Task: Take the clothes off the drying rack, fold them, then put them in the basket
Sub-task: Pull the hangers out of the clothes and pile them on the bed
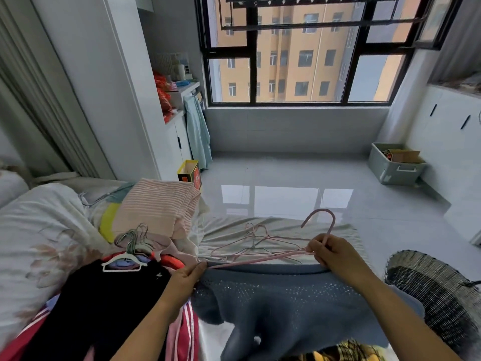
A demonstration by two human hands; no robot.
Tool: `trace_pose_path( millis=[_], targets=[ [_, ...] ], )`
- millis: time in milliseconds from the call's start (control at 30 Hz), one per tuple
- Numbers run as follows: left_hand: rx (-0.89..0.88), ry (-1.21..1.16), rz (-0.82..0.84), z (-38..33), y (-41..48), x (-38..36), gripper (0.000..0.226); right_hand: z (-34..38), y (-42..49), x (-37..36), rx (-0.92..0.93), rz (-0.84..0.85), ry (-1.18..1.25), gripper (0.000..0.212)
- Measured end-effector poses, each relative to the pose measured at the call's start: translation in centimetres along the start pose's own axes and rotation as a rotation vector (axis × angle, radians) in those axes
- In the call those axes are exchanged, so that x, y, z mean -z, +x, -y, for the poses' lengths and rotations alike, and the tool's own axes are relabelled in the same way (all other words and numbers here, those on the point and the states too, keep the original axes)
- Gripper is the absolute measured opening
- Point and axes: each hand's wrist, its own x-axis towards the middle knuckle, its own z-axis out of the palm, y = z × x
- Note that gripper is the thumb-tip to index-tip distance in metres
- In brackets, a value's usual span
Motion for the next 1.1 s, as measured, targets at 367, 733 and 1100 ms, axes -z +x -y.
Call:
trace_pose_path(
  millis=[367,733,1100],
  targets=[
    [0.079,-0.171,0.123,1.9,-2.0,-0.7,0.017,-2.9,-0.5,1.0,-0.112,-0.047,0.171,0.023],
    [0.152,0.129,0.273,3.7,-5.7,-3.9,0.043,-4.2,0.7,2.4,-0.223,-0.107,0.722,0.027],
    [0.343,0.074,0.663,0.2,-11.1,-10.9,0.01,-3.6,1.4,2.0,-0.177,-0.304,1.184,0.03]
  ],
)
